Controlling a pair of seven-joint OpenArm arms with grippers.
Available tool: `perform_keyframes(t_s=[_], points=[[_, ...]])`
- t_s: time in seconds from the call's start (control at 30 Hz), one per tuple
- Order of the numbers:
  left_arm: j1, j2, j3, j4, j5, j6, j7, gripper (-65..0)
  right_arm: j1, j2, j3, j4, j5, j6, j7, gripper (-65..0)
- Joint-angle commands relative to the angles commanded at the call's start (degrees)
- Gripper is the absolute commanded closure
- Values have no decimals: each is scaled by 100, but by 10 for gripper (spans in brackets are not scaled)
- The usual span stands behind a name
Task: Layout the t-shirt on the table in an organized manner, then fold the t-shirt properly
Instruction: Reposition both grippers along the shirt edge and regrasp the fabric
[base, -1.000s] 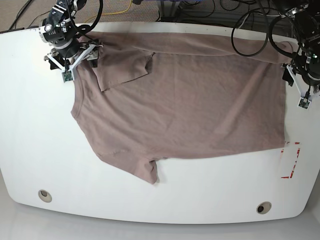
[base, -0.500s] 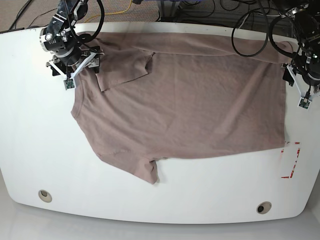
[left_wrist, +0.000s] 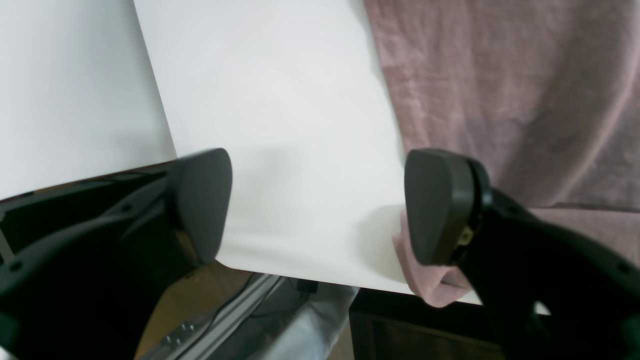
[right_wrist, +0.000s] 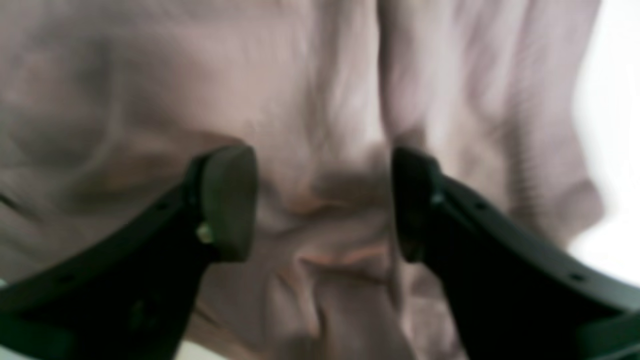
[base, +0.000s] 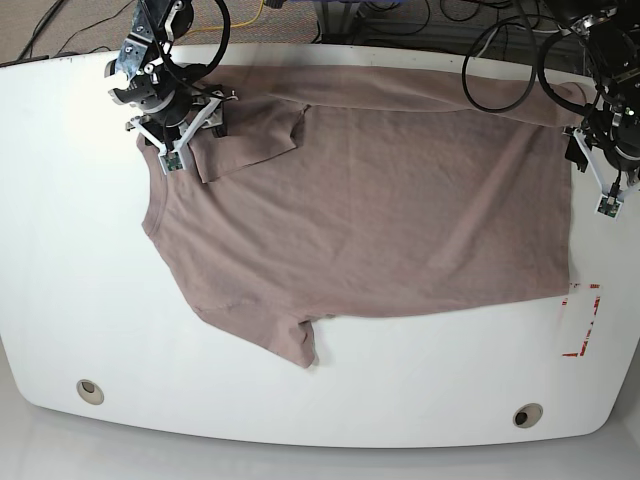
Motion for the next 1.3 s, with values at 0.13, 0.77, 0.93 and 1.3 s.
perform_keyframes(t_s=[0.13, 0.77, 0.93, 1.3], points=[[0, 0, 0, 0, 0, 0, 0, -511, -9, -18, -18, 9, 0, 0, 18, -315], [0, -9, 88, -176, 0, 0, 0, -511, -97, -35, -18, 246, -9, 0, 9, -146], [0, -9, 88, -176, 0, 0, 0, -511, -70, -35, -18, 229, -9, 0, 9, -146], [-9, -9, 88, -176, 0, 0, 0, -511, -62, -44, -26, 220, -9, 0, 35, -319]])
